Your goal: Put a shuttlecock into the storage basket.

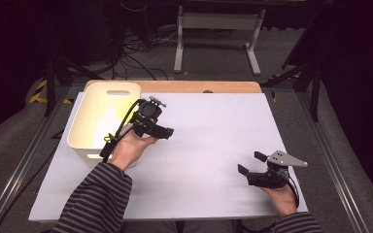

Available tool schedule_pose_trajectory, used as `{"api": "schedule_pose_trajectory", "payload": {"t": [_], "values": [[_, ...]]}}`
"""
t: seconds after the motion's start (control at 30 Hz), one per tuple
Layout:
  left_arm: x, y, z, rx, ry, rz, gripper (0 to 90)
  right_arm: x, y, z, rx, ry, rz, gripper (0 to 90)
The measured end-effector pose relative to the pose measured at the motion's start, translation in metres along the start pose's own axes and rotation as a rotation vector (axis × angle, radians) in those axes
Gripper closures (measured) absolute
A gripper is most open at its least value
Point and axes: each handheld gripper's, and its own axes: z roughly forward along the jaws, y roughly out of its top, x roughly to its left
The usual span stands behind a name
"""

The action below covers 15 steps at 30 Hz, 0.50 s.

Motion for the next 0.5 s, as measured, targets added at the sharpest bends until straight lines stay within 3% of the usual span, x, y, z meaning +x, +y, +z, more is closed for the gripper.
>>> {"api": "schedule_pose_trajectory", "payload": {"t": [0.5], "values": [[-0.009, -0.012, 0.008, 0.022, -0.017, 0.01, 34.1, 0.001, 0.0, 0.0, 0.0, -0.003, 0.004, 13.7]]}}
